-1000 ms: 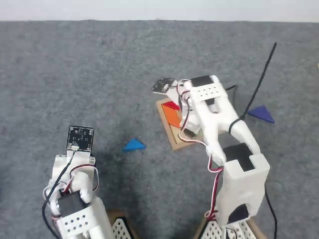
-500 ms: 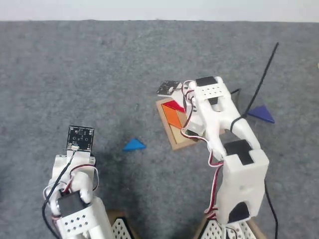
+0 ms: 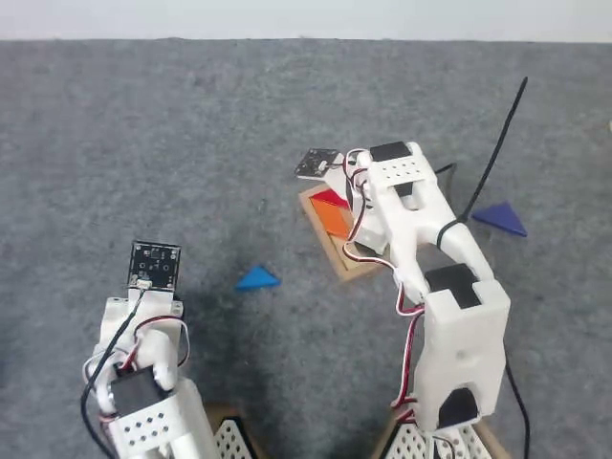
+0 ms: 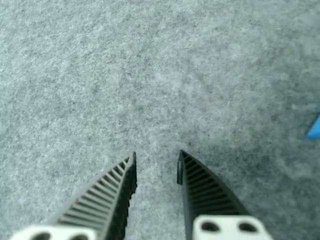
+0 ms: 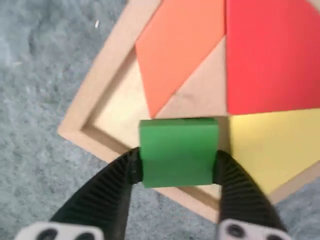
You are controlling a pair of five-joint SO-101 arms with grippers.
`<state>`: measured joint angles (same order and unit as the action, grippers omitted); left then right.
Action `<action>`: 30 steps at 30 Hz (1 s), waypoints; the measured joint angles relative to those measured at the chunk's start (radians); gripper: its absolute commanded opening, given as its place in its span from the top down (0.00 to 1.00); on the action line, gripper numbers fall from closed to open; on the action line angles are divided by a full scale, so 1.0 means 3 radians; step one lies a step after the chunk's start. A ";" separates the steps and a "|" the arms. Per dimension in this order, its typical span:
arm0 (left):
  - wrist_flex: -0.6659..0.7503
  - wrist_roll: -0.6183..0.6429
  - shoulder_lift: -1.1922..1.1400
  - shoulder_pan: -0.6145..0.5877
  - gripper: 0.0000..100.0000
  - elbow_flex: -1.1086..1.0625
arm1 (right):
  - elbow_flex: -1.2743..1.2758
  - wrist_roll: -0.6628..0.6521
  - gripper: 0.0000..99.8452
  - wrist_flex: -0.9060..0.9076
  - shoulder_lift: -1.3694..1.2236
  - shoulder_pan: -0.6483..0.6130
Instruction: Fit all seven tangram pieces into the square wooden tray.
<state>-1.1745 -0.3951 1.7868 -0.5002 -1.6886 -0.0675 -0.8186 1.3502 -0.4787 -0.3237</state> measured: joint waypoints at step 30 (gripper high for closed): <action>0.0000 0.0000 0.0000 0.0000 0.87 0.0000 | -0.0031 0.0005 0.60 0.0164 0.0194 0.0394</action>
<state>-1.1745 -0.3951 1.7868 -0.5002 -1.6886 -0.0767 -0.8170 1.3993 -0.4204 -0.2056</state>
